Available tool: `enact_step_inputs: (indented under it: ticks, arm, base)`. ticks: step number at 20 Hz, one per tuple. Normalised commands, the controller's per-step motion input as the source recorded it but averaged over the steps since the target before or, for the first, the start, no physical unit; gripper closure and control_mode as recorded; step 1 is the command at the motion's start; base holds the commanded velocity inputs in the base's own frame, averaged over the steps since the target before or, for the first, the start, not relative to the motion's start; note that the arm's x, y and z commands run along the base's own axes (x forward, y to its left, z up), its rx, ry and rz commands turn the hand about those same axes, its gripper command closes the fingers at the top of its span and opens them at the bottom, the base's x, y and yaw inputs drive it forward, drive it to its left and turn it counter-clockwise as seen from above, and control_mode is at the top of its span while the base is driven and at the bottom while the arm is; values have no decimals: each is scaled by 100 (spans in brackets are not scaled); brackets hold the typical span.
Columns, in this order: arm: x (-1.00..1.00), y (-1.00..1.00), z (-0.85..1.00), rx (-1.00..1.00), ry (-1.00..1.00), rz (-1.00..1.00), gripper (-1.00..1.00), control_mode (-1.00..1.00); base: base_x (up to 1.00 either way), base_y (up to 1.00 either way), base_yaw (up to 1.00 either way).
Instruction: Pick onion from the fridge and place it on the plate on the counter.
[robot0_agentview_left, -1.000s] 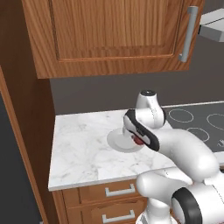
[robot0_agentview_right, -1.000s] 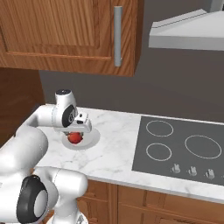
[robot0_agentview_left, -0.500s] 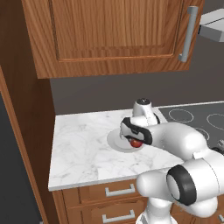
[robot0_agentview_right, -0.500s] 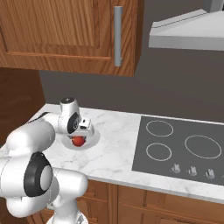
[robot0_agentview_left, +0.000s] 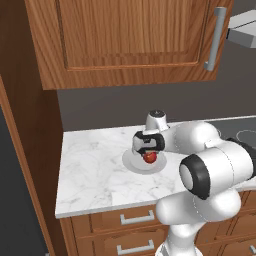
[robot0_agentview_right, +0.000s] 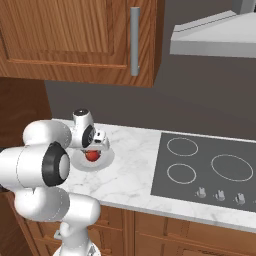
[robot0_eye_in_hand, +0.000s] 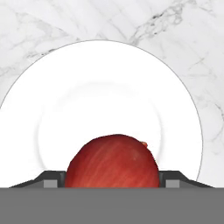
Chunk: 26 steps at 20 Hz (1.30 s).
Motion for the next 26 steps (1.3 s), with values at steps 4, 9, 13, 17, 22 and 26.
enact_step_inputs:
  ticks: [4, 9, 13, 17, 22, 26]
  arm:
    - [42, 5, -34, 0, 0, 0, 100, -100]
    - [25, 5, -33, 0, 0, 0, 100, -100]
    - [1, 1, -2, 0, 0, 0, -100, -100]
    - [0, 0, 0, 0, 0, 0, -100, -100]
    - [0, 0, 0, 0, 0, 0, -100, -100]
    - [0, 0, 0, 0, 0, 0, -100, -100]
  base:
    - [0, 0, 0]
    - [0, 0, 0]
    - [0, 0, 0]
    - [0, 0, 0]
    - [0, 0, 0]
    - [0, 0, 0]
